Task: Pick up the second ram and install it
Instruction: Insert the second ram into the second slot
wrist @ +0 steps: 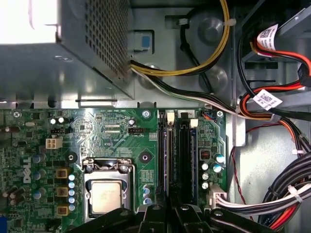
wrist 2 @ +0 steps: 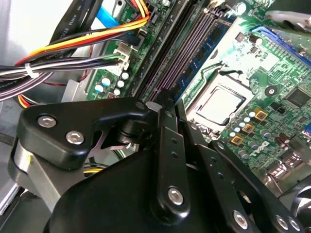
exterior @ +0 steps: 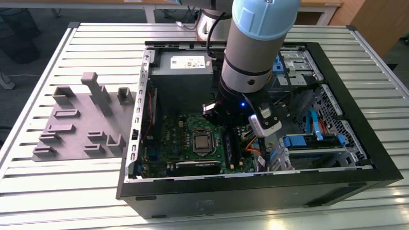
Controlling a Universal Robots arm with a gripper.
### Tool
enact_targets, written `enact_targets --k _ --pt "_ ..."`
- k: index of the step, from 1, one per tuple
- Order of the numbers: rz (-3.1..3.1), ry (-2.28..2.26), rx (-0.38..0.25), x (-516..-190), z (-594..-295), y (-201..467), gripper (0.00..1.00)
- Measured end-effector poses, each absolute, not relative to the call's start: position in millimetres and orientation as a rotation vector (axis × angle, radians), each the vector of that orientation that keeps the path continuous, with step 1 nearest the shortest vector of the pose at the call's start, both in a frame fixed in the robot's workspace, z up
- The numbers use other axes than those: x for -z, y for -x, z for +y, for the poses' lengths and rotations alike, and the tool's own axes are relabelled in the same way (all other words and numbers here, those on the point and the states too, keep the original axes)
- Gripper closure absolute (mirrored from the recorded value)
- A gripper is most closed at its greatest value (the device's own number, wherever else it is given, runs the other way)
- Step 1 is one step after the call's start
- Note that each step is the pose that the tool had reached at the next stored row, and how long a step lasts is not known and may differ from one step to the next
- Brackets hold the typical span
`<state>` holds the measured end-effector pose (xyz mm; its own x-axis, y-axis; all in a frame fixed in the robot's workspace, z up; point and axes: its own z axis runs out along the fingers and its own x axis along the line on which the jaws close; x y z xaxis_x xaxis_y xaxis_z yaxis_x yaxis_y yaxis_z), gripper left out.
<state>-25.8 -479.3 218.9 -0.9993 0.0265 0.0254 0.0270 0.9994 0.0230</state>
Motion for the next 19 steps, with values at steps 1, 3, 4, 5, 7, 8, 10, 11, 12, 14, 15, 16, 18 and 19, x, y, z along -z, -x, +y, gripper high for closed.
enact_targets --k 1,3,4,5,7,8,10,11,12,14,15,16,18,19 --pt "-3.116 0.042 0.037 -218.4 -479.3 25.3 0.86" --pt "-3.116 0.042 0.038 -217.6 -479.3 24.4 0.86" --pt "-3.116 0.042 0.039 -217.1 -479.3 24.1 0.86" --pt "-3.116 0.042 0.040 -216.6 -479.3 23.8 0.86" --pt "-3.116 0.042 0.042 -215.8 -479.3 23.4 0.86" --pt "-3.116 0.042 0.042 -215.5 -479.3 23.3 0.86" --pt "-3.116 0.042 0.042 -215.1 -479.3 23.2 0.86" --pt "-3.116 0.042 0.042 -215.1 -479.3 23.1 0.86" --pt "-3.116 0.042 0.042 -215.1 -479.3 23.2 0.86" --pt "-3.116 0.042 0.043 -214.8 -479.3 23.1 0.86" --pt "-3.116 0.042 0.042 -214.8 -479.3 23.2 0.86" --pt "-3.116 0.042 0.043 -214.8 -479.3 23.2 0.86" --pt "-3.116 0.041 0.043 -214.6 -479.5 22.6 0.86" --pt "-3.116 0.042 0.043 -214.5 -479.6 22.1 0.86"
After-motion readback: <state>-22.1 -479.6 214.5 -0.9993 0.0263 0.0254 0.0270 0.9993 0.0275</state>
